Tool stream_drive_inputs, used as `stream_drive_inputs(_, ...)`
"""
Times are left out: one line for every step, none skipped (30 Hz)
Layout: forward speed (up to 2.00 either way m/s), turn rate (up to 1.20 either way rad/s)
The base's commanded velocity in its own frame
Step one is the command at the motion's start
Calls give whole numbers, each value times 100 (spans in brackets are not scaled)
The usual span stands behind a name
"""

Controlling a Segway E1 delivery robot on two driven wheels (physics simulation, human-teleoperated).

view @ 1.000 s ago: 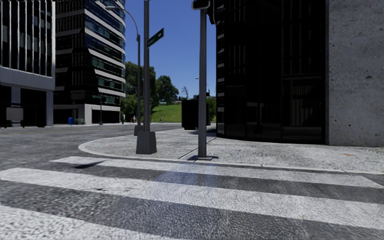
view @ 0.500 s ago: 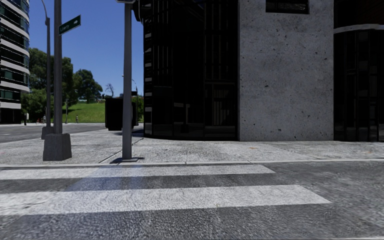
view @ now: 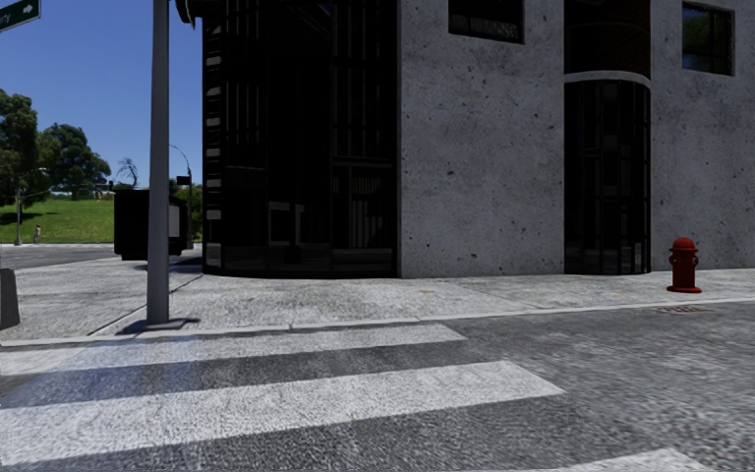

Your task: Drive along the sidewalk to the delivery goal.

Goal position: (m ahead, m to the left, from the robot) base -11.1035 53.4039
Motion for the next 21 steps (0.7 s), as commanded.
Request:
stream_drive_inputs(155,0)
stream_drive_inputs(151,0)
stream_drive_inputs(149,0)
stream_drive_inputs(149,0)
stream_drive_inputs(149,0)
stream_drive_inputs(149,0)
stream_drive_inputs(149,0)
stream_drive_inputs(149,0)
stream_drive_inputs(149,0)
stream_drive_inputs(149,0)
stream_drive_inputs(148,0)
stream_drive_inputs(148,0)
stream_drive_inputs(148,0)
stream_drive_inputs(148,0)
stream_drive_inputs(148,0)
stream_drive_inputs(148,0)
stream_drive_inputs(148,0)
stream_drive_inputs(148,0)
stream_drive_inputs(147,0)
stream_drive_inputs(147,0)
stream_drive_inputs(147,0)
